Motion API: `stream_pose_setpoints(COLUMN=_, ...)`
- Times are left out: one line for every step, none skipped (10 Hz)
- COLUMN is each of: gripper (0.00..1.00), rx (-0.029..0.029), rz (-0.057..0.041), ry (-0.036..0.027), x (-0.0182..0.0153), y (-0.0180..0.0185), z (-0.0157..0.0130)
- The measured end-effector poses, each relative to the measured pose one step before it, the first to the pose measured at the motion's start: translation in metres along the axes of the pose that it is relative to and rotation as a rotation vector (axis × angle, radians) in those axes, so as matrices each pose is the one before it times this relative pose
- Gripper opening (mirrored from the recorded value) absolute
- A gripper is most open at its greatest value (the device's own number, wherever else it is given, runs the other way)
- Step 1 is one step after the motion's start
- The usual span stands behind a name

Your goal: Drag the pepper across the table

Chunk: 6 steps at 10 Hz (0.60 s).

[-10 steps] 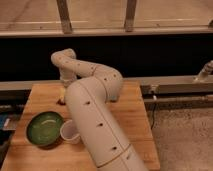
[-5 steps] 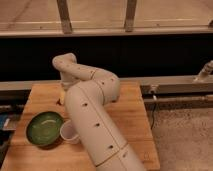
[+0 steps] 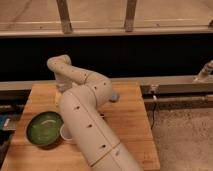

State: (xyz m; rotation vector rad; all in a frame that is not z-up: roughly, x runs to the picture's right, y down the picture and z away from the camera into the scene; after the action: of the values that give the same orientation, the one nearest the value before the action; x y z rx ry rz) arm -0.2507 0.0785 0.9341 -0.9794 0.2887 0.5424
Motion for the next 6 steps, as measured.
stream_pose_setpoints(gripper=0.80, rx=-0.00308, rz=-0.01116, ry=0.00047, x=-0.00362, y=0.00374, z=0.00146)
stream_pose_setpoints(gripper=0.79, rx=-0.00197, rz=-0.00913, ry=0.00060, x=-0.00300, y=0.00338, z=0.00223)
stream_pose_setpoints(gripper=0.75, rx=0.00185, rz=-0.00232, ry=0.00059, x=-0.00084, y=0.00063, z=0.00259)
stream_pose_setpoints(gripper=0.65, rx=0.00178, rz=-0.00636, ry=0.00025, x=-0.00002, y=0.00068, z=0.00276)
stream_pose_setpoints(gripper=0.53, rx=0.00064, rz=-0.00503, ry=-0.00152, x=0.00023, y=-0.00018, z=0.00115)
stream_pose_setpoints(gripper=0.45, rx=-0.00124, rz=-0.00157, ry=-0.00233, x=0.00037, y=-0.00066, z=0.00060)
